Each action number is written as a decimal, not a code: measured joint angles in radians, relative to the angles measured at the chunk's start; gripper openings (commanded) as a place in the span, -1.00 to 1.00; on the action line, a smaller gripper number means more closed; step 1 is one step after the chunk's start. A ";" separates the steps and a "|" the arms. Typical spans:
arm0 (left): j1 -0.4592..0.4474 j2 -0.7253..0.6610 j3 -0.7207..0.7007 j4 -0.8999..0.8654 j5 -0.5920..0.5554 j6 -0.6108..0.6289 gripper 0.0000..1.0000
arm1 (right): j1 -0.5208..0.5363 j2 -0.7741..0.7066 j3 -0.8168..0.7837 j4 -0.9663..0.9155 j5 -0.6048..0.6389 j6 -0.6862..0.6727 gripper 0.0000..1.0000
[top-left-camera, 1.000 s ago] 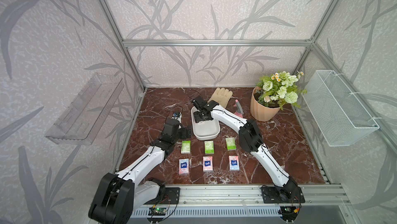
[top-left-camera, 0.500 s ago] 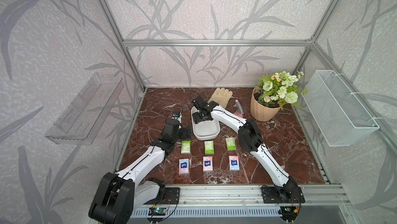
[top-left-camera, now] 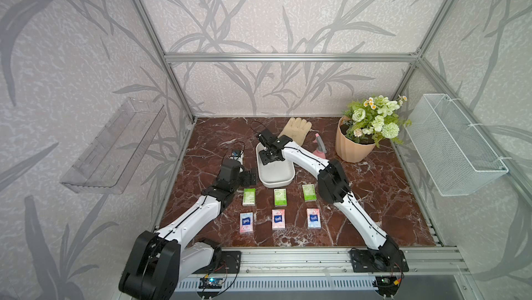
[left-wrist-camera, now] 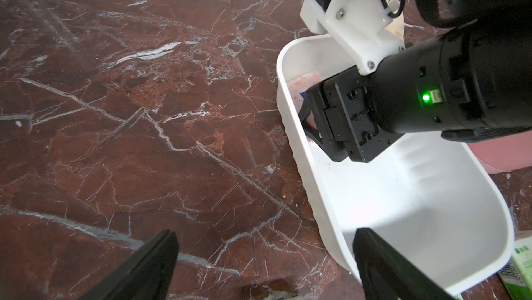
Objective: Take the pocket tissues out of the storage box
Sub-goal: Pick up the pocket tissues from the storage box.
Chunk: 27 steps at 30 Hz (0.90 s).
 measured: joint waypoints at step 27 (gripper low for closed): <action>0.000 -0.002 0.000 0.024 0.020 0.004 1.00 | 0.076 -0.771 -0.804 0.124 0.078 0.135 0.05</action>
